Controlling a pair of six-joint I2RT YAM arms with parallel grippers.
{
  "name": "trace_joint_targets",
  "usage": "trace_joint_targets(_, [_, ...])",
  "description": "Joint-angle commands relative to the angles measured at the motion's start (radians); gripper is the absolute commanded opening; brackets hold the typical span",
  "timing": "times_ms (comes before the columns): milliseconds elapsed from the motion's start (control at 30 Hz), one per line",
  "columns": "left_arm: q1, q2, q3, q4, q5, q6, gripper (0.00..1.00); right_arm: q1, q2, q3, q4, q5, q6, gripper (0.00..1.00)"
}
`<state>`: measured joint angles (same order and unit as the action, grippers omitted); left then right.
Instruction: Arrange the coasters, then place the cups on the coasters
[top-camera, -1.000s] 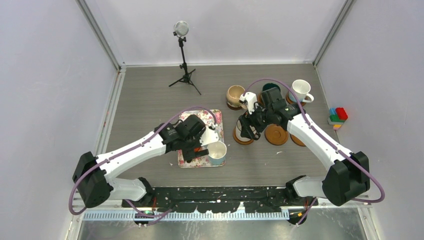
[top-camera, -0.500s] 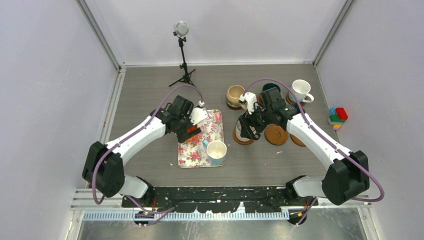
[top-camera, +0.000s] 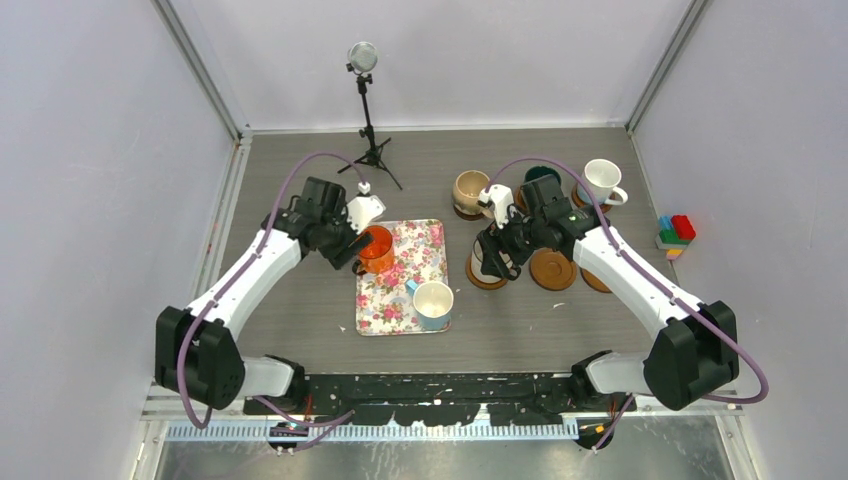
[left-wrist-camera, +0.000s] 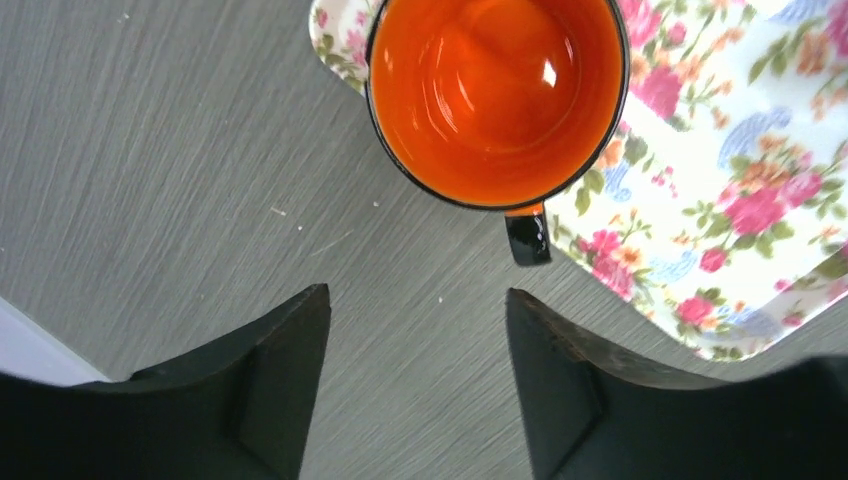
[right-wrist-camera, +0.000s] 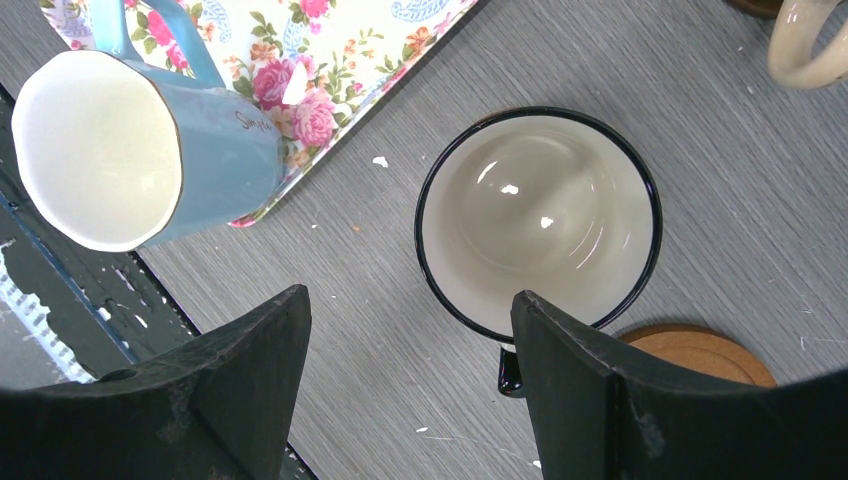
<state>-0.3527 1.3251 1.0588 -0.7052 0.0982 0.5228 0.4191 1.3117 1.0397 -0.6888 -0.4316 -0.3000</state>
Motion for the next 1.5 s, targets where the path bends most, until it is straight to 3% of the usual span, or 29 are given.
trace_joint_targets(0, [0.021, 0.009, -0.058, -0.025, -0.024, 0.043, 0.6, 0.005, -0.002, 0.023, 0.04, -0.018, 0.002, 0.77])
trace_joint_targets(67, [0.021, 0.021, -0.08, 0.004, -0.029, 0.047, 0.49, 0.005, 0.0, 0.024, 0.04, -0.019, 0.004, 0.77])
trace_joint_targets(300, [0.001, 0.056, -0.089, 0.042, 0.081, -0.032, 0.34, 0.004, -0.015, 0.02, 0.04, -0.011, 0.003, 0.77])
trace_joint_targets(533, [-0.117, 0.086, -0.081, 0.112, 0.106, -0.156, 0.33, 0.004, 0.004, 0.039, 0.041, -0.01, 0.015, 0.77])
trace_joint_targets(1033, [-0.215, 0.304, 0.121, 0.26, 0.164, -0.333, 0.33, 0.004, 0.051, 0.085, 0.074, 0.022, 0.049, 0.76])
trace_joint_targets(1133, [-0.224, 0.347, 0.177, 0.274, 0.187, -0.359, 0.36, 0.004, 0.067, 0.098, 0.089, 0.032, 0.062, 0.77])
trace_joint_targets(1300, [-0.224, 0.398, 0.314, 0.17, 0.199, -0.381, 0.51, 0.004, 0.1, 0.122, 0.129, 0.068, 0.097, 0.77])
trace_joint_targets(1467, [-0.208, 0.233, 0.299, 0.102, 0.22, -0.36, 0.71, 0.027, 0.167, 0.185, 0.156, 0.114, 0.122, 0.78])
